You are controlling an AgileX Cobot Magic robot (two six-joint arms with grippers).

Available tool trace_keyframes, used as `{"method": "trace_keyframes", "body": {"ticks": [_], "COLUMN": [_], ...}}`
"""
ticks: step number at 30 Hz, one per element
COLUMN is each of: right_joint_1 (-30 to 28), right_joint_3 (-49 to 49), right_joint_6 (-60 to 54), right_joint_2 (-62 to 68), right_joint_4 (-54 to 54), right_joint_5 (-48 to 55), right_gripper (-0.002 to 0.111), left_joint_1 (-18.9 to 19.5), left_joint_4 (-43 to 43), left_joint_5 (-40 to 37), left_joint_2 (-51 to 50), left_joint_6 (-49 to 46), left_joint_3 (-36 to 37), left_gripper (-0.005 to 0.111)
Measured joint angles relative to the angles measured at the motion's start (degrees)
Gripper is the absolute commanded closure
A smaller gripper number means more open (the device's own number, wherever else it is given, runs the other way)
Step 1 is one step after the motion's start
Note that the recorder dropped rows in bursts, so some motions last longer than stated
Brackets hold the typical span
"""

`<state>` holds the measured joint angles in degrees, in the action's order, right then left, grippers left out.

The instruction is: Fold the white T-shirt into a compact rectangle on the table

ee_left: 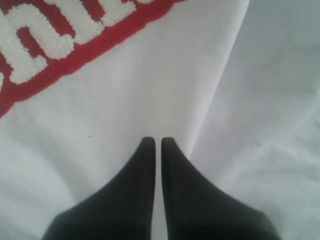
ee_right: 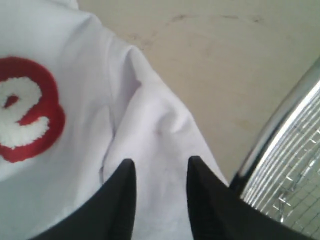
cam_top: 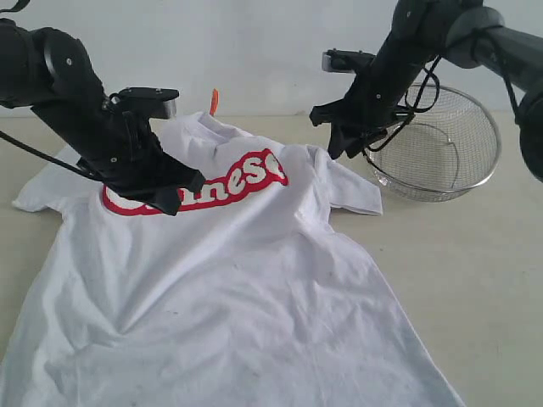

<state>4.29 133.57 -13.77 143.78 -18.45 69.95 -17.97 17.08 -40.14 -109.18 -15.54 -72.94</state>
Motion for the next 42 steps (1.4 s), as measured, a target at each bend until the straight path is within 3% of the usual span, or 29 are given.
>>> {"method": "trace_keyframes", "body": {"ticks": [13, 22, 39, 42], "right_joint_1": [-2.2, -5.3, 1.8, 1.8], "right_joint_3": [0.0, 0.0, 0.0, 0.0], "right_joint_6": [0.9, -0.3, -2.3, -2.3], "right_joint_2": [0.0, 0.0, 2.9, 3.7], "right_joint_4": [4.2, 0.0, -1.6, -1.2], "right_joint_5": [0.0, 0.0, 0.0, 0.0], "right_gripper": [0.079, 0.079, 0.078, 0.072], "left_joint_1": [0.0, 0.0, 0.0, 0.0], "left_joint_4": [0.0, 0.0, -0.1, -0.1], "left_joint_5": [0.0, 0.0, 0.4, 0.2], "left_joint_2": [0.0, 0.0, 0.0, 0.0], "left_joint_6": [-0.1, -0.1, -0.2, -0.2], "left_joint_3": [0.0, 0.0, 0.0, 0.0], "left_gripper": [0.102, 0.102, 0.102, 0.102]}}
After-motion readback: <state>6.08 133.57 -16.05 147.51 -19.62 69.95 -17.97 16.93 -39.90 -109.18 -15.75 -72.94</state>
